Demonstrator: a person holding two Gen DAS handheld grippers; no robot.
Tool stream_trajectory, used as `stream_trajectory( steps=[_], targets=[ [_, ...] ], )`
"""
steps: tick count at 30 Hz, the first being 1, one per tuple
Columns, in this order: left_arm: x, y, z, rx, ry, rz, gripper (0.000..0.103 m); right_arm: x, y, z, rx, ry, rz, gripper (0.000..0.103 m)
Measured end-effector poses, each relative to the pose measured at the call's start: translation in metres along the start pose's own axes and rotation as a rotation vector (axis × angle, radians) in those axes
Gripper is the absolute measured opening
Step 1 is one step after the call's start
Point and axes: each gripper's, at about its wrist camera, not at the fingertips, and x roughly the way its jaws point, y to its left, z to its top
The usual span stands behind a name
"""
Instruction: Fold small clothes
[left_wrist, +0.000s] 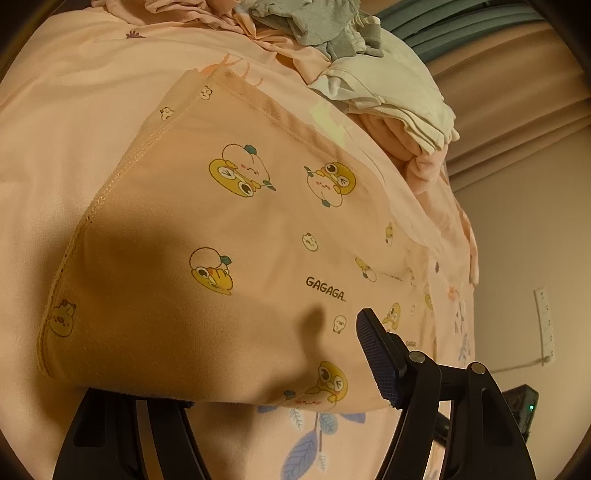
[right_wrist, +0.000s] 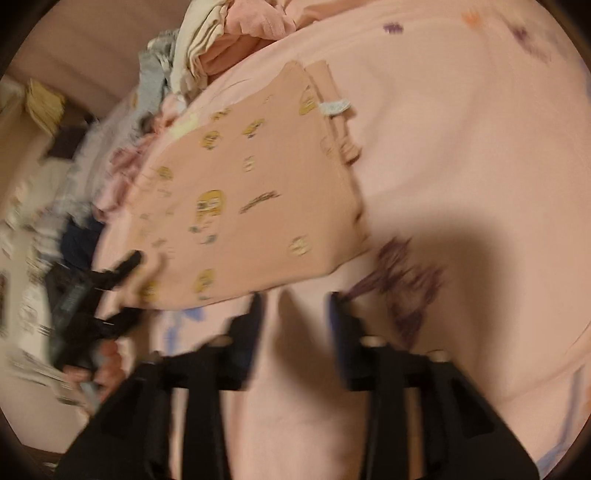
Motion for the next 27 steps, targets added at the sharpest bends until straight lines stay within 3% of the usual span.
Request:
stream_trajectory(
  steps=[1,6,15,18,21,23,25,27],
  targets=[
    [0.0,0.0,0.0,-0.003,-0.001,-0.004,0.071,0.004,-0.003,-0.002,0.058,0.02,0.063,0.066],
    [-0.001,0.008,0.003,-0.065,0.002,-0.042,0.071,0.027,-0.009,0.0,0.25,-0.039,0.22,0.066],
    [0.004,0.022,0.016,-0.226,-0.004,-0.144,0.07,0.042,-0.017,0.021,0.463,-0.152,0.37,0.066],
    [0.011,0.022,0.022,-0.247,-0.004,-0.107,0.049,0.044,-0.018,0.028,0.493,-0.175,0.39,0.061],
    [0.016,0.033,0.025,-0.33,-0.016,-0.11,0.029,0.051,-0.018,0.033,0.492,-0.198,0.369,0.041],
    [0.02,0.04,0.027,-0.373,-0.021,-0.123,0.023,0.06,-0.02,0.037,0.49,-0.202,0.344,0.013],
    [0.021,0.038,0.026,-0.35,-0.032,-0.109,0.016,0.069,-0.025,0.036,0.484,-0.2,0.33,0.004],
    [0.018,0.027,0.025,-0.294,-0.055,-0.06,0.013,0.071,-0.029,0.037,0.486,-0.207,0.36,0.006]
  ],
)
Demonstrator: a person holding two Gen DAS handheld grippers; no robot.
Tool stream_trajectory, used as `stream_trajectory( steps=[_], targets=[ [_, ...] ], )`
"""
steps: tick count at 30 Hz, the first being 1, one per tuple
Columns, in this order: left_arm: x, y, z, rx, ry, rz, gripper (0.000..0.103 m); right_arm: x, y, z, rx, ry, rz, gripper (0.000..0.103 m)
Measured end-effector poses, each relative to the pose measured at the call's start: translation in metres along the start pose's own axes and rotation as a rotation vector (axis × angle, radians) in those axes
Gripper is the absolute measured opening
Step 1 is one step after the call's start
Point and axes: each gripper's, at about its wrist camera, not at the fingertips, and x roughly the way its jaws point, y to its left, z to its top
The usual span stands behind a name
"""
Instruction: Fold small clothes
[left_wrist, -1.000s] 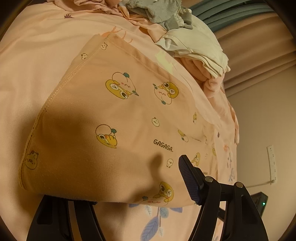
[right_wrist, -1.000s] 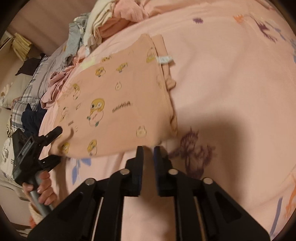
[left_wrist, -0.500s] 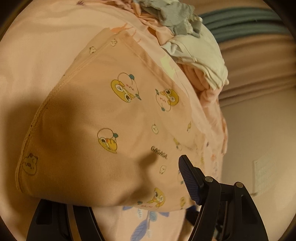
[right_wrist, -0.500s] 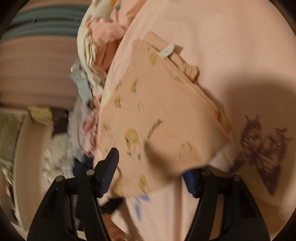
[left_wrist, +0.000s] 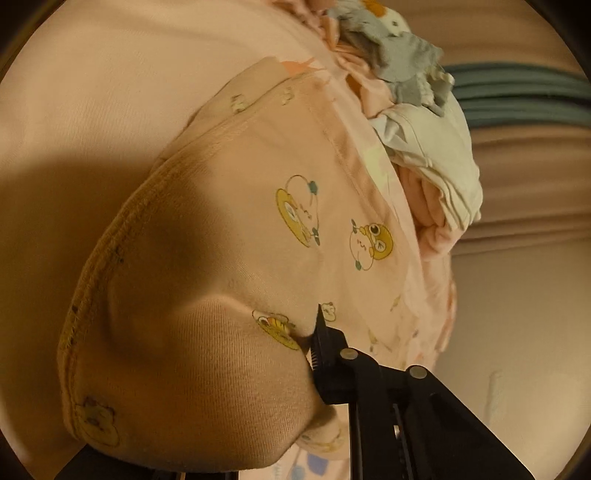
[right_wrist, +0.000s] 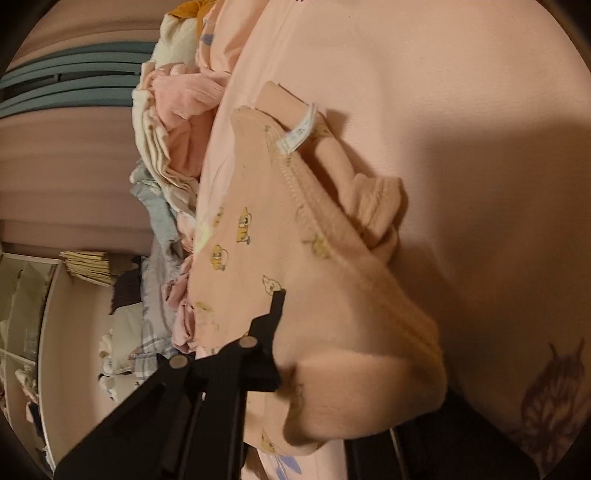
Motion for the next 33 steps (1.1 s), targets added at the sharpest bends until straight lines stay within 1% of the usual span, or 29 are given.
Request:
stream_trajectory(
  steps=[2,3,5,7,8,10,11,14,15,16,18,20,21,22,24,25,28,31,33],
  targets=[
    [-0.007,-0.01,-0.005,0.04,-0.029,0.039,0.011,-0.002,0.003,0.003,0.009,0.025,0.004,0.007],
    [-0.011,-0.015,-0.007,0.055,-0.033,0.042,0.008,-0.006,0.004,0.004,0.021,0.043,0.027,0.007],
    [-0.023,-0.022,-0.009,0.097,-0.033,0.027,0.007,-0.02,0.012,0.004,-0.007,0.046,0.083,0.006],
    [-0.038,-0.026,-0.014,0.12,-0.033,0.007,0.007,-0.037,0.026,0.0,-0.061,0.044,0.097,0.006],
    [-0.044,-0.025,-0.016,0.122,-0.028,-0.002,0.007,-0.043,0.03,-0.003,-0.086,0.048,0.095,0.006],
    [-0.063,-0.024,-0.029,0.138,-0.013,-0.011,0.007,-0.063,0.042,-0.015,-0.172,0.062,0.051,0.006],
    [-0.068,-0.023,-0.034,0.149,-0.01,-0.008,0.007,-0.071,0.044,-0.022,-0.199,0.071,0.04,0.006],
    [-0.088,-0.011,-0.066,0.194,0.02,0.018,0.007,-0.097,0.037,-0.045,-0.24,0.092,0.03,0.006],
    [-0.095,-0.001,-0.082,0.205,0.039,0.029,0.007,-0.106,0.033,-0.053,-0.253,0.098,0.016,0.006],
    [-0.099,0.006,-0.091,0.208,0.049,0.043,0.007,-0.115,0.026,-0.066,-0.276,0.113,-0.023,0.006],
    [-0.101,0.023,-0.106,0.191,0.077,0.073,0.007,-0.12,0.013,-0.079,-0.305,0.131,-0.08,0.007],
    [-0.101,0.039,-0.114,0.164,0.087,0.095,0.007,-0.121,-0.005,-0.092,-0.331,0.14,-0.174,0.007],
    [-0.103,0.046,-0.115,0.152,0.083,0.09,0.007,-0.119,-0.014,-0.094,-0.322,0.142,-0.221,0.007],
    [-0.108,0.051,-0.117,0.14,0.08,0.077,0.007,-0.12,-0.023,-0.094,-0.307,0.142,-0.249,0.006],
    [-0.118,0.058,-0.116,0.122,0.073,0.074,0.007,-0.13,-0.031,-0.092,-0.286,0.133,-0.228,0.006],
    [-0.124,0.06,-0.116,0.126,0.066,0.084,0.007,-0.139,-0.033,-0.091,-0.283,0.117,-0.237,0.007],
    [-0.141,0.066,-0.12,0.154,0.03,0.131,0.007,-0.159,-0.03,-0.088,-0.333,0.071,-0.308,0.009],
    [-0.153,0.074,-0.125,0.167,0.01,0.169,0.007,-0.168,-0.034,-0.093,-0.375,0.064,-0.37,0.009],
    [-0.162,0.082,-0.125,0.161,-0.008,0.185,0.007,-0.168,-0.037,-0.093,-0.374,0.063,-0.385,0.009]
  ],
)
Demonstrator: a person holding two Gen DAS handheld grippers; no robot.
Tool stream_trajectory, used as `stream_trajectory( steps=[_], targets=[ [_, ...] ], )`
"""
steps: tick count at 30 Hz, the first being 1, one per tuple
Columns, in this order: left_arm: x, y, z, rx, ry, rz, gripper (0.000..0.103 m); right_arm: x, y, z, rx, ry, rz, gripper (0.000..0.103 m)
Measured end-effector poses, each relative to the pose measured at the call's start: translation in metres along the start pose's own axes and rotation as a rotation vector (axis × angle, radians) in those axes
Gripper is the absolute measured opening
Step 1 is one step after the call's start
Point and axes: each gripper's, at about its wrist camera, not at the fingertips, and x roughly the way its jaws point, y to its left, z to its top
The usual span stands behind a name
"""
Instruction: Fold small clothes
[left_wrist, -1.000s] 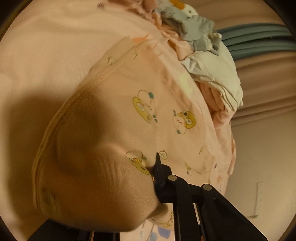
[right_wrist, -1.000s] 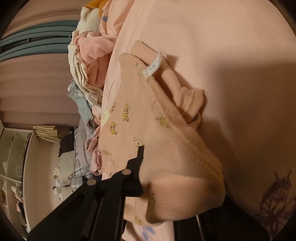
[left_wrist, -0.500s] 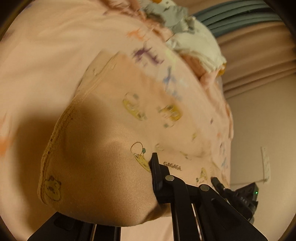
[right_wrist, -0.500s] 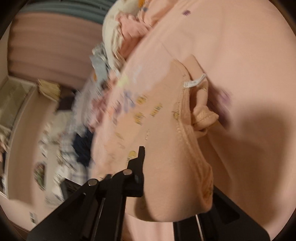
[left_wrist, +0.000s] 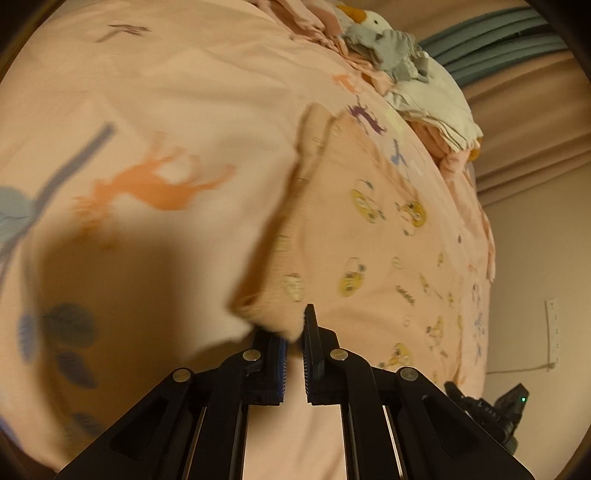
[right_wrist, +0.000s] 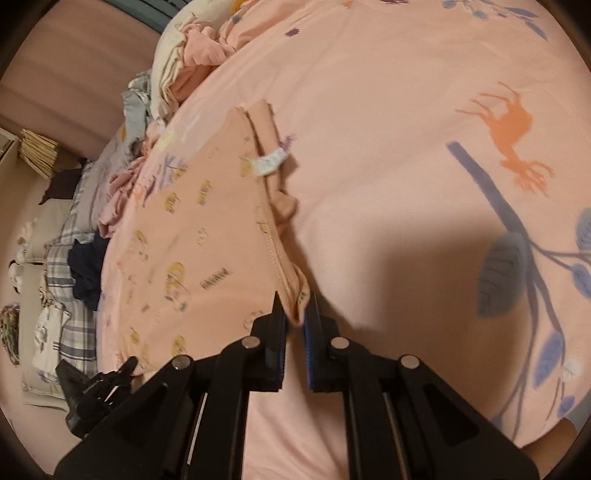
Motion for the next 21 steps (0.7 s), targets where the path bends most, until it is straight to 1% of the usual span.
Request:
stream_trajectory(
  steps=[3,6,8,9,10,11,12,14,15,18,20,21],
  targets=[
    [-0.009,0.012,-0.001,-0.023,0.0,0.012,0.007,-0.003,-0.004,-0.001,0.009,-0.003,-0.008,0.009],
    [-0.021,0.016,0.0,-0.017,-0.017,0.037,0.007,-0.011,-0.003,0.001,-0.015,-0.011,-0.066,0.009],
    [-0.029,0.017,0.0,-0.013,-0.041,0.072,0.007,-0.018,0.002,0.001,-0.057,-0.037,-0.16,0.008],
    [-0.032,0.018,0.0,-0.018,-0.052,0.078,0.007,-0.021,0.003,0.003,-0.076,-0.053,-0.228,0.009],
    [-0.035,0.019,0.001,-0.025,-0.057,0.073,0.007,-0.025,0.002,0.005,-0.077,-0.065,-0.258,0.011],
    [-0.038,0.018,0.001,-0.036,-0.053,0.053,0.007,-0.028,0.001,0.007,-0.072,-0.071,-0.254,0.012],
    [-0.04,0.018,0.001,-0.045,-0.045,0.029,0.007,-0.033,-0.001,0.009,-0.058,-0.076,-0.222,0.012],
    [-0.041,0.013,-0.001,-0.054,-0.035,0.006,0.007,-0.04,0.001,0.013,-0.05,-0.08,-0.177,0.012],
    [-0.042,0.01,-0.002,-0.05,-0.031,0.003,0.007,-0.042,0.004,0.014,-0.056,-0.088,-0.17,0.012],
    [-0.042,-0.006,-0.009,-0.009,-0.016,-0.046,0.007,-0.047,0.031,0.014,-0.129,-0.13,-0.159,0.013],
    [-0.037,-0.015,-0.015,0.013,0.008,-0.067,0.02,-0.042,0.053,0.013,-0.189,-0.137,-0.109,0.013],
    [-0.033,-0.019,-0.019,0.025,0.025,-0.078,0.037,-0.035,0.065,0.013,-0.218,-0.128,-0.073,0.013]
  ],
)
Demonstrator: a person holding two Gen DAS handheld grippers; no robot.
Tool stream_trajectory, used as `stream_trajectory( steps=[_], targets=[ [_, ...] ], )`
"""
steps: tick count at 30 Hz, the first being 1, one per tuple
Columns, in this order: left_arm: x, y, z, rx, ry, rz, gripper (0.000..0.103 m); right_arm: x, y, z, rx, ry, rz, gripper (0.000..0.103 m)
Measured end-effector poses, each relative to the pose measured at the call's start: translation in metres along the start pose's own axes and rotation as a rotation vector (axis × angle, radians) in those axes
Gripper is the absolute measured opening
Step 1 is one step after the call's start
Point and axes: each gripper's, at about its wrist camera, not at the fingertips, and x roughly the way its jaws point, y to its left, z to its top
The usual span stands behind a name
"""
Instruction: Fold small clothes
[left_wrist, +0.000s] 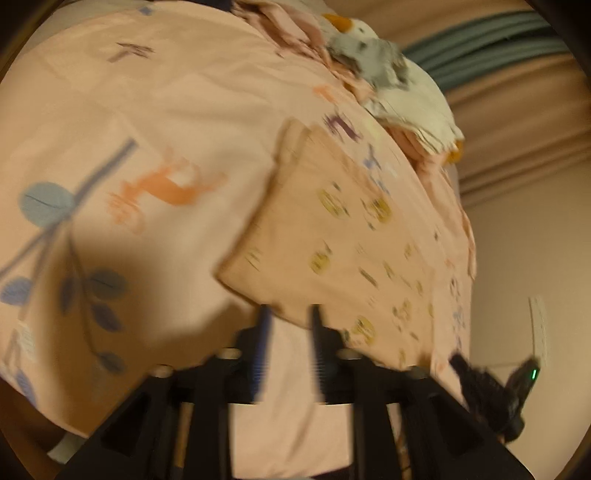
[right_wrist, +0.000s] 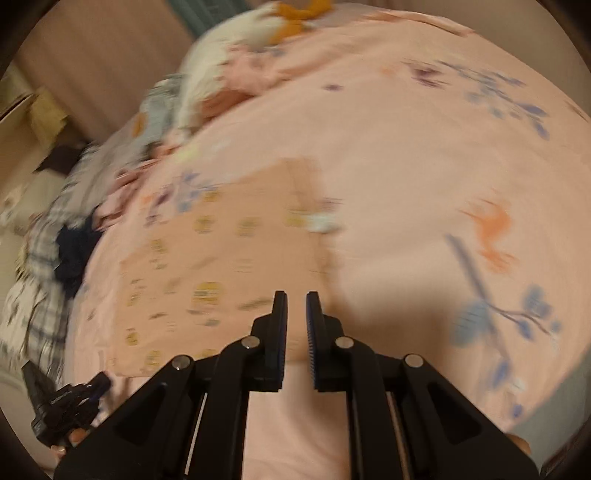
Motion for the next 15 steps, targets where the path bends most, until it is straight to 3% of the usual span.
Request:
stream_trajectory(
  steps=[1,7,10,12,15],
  targets=[
    [0.004,-0.003,-0.002,0.009,0.012,-0.007,0.042,0.005,0.008,0.001,-0.017,0.009,0.021,0.013],
    [0.039,-0.001,-0.016,0.007,0.07,-0.029,0.042,0.054,0.059,-0.017,-0.114,0.119,0.171,0.012],
    [0.039,0.0,-0.015,0.037,0.029,-0.046,0.042,0.074,0.073,-0.034,-0.169,0.183,0.181,0.012],
    [0.037,-0.001,-0.014,0.063,-0.003,-0.026,0.042,0.092,0.071,-0.046,-0.172,0.254,0.14,0.006],
    [0.034,-0.003,-0.013,0.095,-0.043,0.008,0.042,0.092,0.063,-0.048,-0.143,0.246,0.173,0.006]
  ],
)
